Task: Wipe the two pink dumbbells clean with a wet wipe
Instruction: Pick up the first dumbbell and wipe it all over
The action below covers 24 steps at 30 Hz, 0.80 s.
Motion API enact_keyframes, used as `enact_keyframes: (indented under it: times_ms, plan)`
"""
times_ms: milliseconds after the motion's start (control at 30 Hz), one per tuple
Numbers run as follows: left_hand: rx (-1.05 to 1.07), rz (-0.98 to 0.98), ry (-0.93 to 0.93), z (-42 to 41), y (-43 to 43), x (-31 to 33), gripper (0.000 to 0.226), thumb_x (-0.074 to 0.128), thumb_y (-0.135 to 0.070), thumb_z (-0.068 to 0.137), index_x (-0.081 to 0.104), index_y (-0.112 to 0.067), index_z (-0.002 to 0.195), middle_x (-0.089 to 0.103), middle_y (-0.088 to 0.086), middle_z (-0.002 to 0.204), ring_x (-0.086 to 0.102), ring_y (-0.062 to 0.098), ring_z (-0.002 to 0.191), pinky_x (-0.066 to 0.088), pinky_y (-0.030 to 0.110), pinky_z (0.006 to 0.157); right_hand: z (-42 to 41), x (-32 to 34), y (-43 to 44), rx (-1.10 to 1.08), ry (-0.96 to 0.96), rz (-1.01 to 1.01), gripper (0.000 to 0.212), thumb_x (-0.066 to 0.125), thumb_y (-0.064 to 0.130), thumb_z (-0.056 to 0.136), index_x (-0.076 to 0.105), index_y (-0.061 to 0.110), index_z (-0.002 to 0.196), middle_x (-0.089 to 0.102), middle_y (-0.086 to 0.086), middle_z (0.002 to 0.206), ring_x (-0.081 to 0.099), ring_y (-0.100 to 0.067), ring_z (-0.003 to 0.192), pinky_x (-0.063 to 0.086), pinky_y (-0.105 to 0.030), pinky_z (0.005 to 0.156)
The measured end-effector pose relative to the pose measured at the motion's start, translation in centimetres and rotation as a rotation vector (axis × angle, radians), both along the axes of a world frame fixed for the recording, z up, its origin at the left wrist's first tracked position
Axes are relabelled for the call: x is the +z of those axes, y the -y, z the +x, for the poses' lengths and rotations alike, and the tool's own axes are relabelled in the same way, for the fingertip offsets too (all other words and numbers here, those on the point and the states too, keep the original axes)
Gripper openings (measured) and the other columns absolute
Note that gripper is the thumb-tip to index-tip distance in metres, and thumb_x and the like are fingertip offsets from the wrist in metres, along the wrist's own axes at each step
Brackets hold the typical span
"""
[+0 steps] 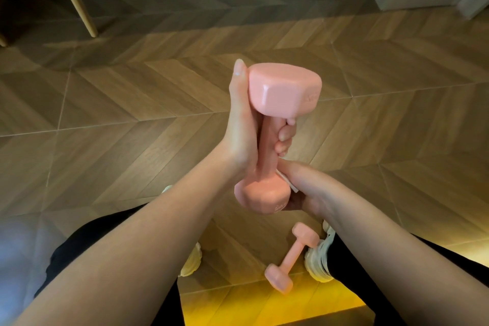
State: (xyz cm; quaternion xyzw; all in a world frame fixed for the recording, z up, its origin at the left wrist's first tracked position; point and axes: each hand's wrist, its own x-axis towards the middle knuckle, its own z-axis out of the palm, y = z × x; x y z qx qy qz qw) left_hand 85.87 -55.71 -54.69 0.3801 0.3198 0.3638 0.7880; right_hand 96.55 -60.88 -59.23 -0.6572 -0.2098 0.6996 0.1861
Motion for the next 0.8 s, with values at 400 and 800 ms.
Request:
enact_keyframes:
  times_ms: [400, 800]
  plan:
    - [-0.032, -0.004, -0.016, -0.6, -0.9, -0.2, 0.1, 0.007, -0.083, 0.083, 0.066, -0.003, 0.081, 0.053, 0.01, 0.062, 0.048, 0.022, 0.054, 0.041, 0.033, 0.054, -0.2, 0.6, 0.7, -0.169, -0.174, 0.049, 0.026, 0.049, 0.024, 0.1, 0.066, 0.01, 0.114, 0.073, -0.011, 0.093, 0.07, -0.023, 0.078, 0.059, -0.041, 0.058]
    - [0.091, 0.008, -0.076, 0.6, 0.1, -0.3, 0.086, 0.021, -0.085, 0.079, 0.065, -0.011, 0.071, 0.046, 0.001, 0.052, 0.036, 0.016, 0.044, 0.032, 0.026, 0.043, -1.2, -0.6, -0.2, -0.154, 0.061, 0.01, 0.02, 0.061, 0.042, 0.088, 0.065, 0.023, 0.083, 0.067, 0.008, 0.052, 0.065, -0.011, 0.055, 0.051, -0.023, 0.047]
